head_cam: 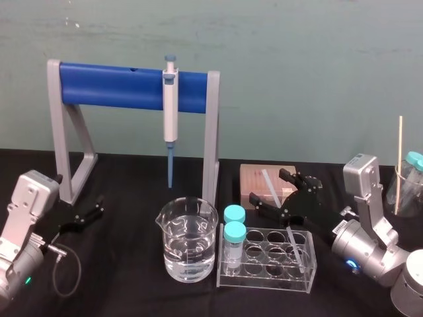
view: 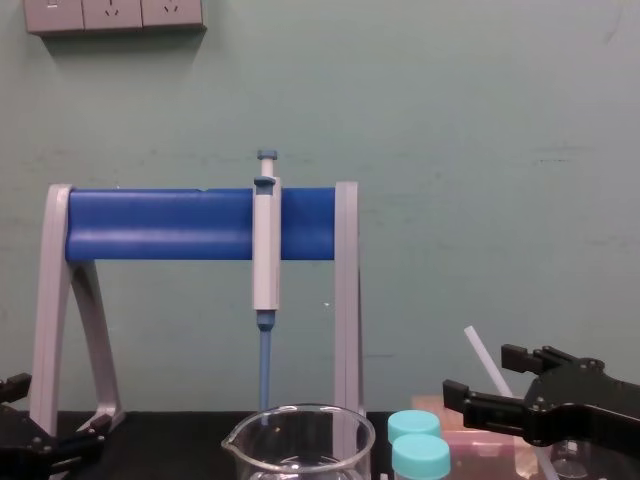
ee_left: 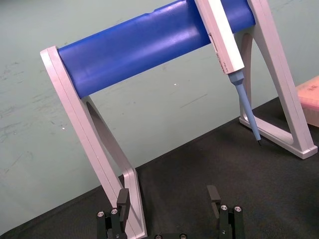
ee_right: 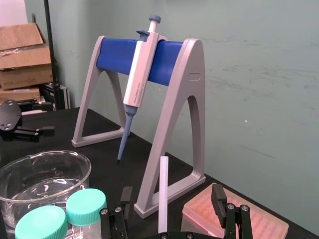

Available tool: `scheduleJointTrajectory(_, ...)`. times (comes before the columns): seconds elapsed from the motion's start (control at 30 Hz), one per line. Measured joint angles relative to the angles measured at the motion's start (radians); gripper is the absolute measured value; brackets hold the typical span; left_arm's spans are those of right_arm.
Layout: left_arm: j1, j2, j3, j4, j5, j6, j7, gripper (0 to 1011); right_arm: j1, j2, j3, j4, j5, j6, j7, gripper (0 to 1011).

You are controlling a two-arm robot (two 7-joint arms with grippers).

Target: Pick up the stirring rod with one hand, then place it down.

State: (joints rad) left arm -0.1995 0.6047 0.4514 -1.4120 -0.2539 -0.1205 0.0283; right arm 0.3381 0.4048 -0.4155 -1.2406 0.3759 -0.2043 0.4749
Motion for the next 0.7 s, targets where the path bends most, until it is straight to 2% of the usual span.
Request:
scheduleJointTrajectory(0.37, 0.000, 0.000, 0.000, 0.000, 0.000, 0.000, 0.000, 1000, 0.001, 0.001, -0.001, 0.000, 0.002, 0.000, 0.000, 981)
scheduleJointTrajectory(0.57, 0.000, 0.000, 0.000, 0.000, 0.000, 0.000, 0.000, 1000, 0.001, 0.001, -0.002, 0.000, 0.002, 0.001, 0.000, 838)
scheduleJointTrajectory(0.6, 0.000, 0.000, 0.000, 0.000, 0.000, 0.000, 0.000, 1000, 0.001, 0.001, -0.002, 0.000, 0.003, 0.001, 0.000, 838)
scheduleJointTrajectory(0.67, 0.000, 0.000, 0.000, 0.000, 0.000, 0.000, 0.000, 1000, 0.001, 0.001, -0.002, 0.000, 0.003, 0.001, 0.000, 741)
scheduleJointTrajectory(0.7, 0.000, 0.000, 0.000, 0.000, 0.000, 0.000, 0.000, 1000, 0.001, 0.001, -0.002, 0.000, 0.003, 0.001, 0.000, 723)
